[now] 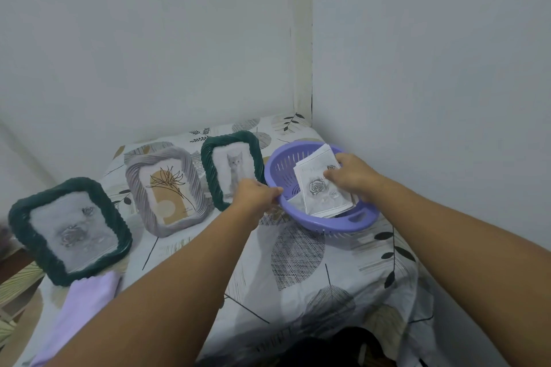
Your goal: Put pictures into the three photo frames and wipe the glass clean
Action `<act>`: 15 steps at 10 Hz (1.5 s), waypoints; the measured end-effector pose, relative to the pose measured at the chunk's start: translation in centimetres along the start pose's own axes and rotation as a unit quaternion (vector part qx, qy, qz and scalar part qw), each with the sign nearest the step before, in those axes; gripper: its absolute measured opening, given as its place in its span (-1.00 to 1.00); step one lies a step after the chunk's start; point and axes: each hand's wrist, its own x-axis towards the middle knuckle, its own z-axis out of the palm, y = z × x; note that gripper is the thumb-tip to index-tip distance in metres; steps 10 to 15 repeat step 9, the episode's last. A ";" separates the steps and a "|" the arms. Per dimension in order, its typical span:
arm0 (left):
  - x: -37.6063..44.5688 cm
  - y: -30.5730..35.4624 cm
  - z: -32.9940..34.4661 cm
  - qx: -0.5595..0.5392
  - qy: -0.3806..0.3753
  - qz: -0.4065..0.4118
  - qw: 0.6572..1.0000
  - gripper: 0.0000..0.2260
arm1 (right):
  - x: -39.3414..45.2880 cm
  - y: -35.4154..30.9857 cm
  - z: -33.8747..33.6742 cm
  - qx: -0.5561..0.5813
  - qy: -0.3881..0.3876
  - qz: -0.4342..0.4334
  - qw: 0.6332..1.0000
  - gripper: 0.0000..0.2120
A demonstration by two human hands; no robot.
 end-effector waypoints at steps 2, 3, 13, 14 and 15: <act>-0.2 0.0 -0.5 -0.009 -0.011 0.000 1.000 -0.84 | 1.1 -0.2 1.1 -0.128 -0.055 0.002 0.990 -0.84; -0.2 0.1 -0.5 0.005 -0.012 0.005 1.000 -0.84 | 1.8 0.1 1.9 -0.162 -0.065 -0.002 0.985 -0.80; -6.2 -0.5 -5.9 -0.010 0.033 0.205 0.978 -0.78 | -11.7 -5.8 -9.8 0.278 0.138 -0.287 0.906 -0.82; -6.2 -0.5 -5.9 -0.010 0.033 0.205 0.978 -0.78 | -11.7 -5.8 -9.8 0.278 0.138 -0.287 0.906 -0.82; -6.2 -0.5 -5.9 -0.010 0.033 0.205 0.978 -0.78 | -11.7 -5.8 -9.8 0.278 0.138 -0.287 0.906 -0.82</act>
